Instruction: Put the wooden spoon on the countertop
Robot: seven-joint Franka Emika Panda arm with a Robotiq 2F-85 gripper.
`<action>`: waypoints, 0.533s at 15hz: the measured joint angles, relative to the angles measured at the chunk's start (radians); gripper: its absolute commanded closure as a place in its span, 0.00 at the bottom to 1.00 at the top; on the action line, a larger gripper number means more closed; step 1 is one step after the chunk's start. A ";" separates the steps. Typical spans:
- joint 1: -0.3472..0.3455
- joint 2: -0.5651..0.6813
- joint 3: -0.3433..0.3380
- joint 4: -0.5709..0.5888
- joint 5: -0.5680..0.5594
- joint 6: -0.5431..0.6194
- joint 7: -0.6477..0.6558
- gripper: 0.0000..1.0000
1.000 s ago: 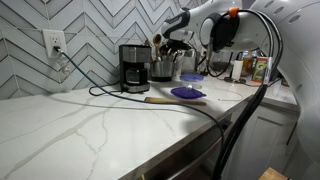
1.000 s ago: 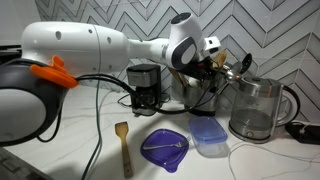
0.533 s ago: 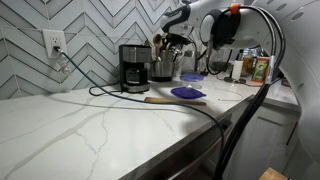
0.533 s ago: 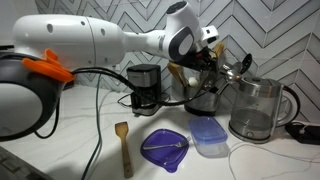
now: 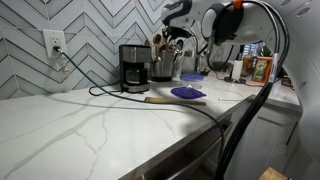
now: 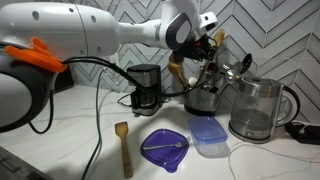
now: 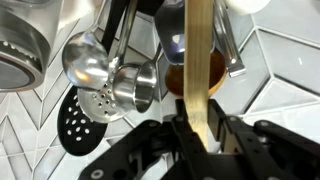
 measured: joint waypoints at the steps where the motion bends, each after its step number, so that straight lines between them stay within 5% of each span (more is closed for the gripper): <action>1: 0.005 -0.010 -0.008 0.000 -0.004 0.000 0.008 0.93; 8: 0.040 -0.088 -0.051 -0.023 -0.026 -0.029 0.028 0.93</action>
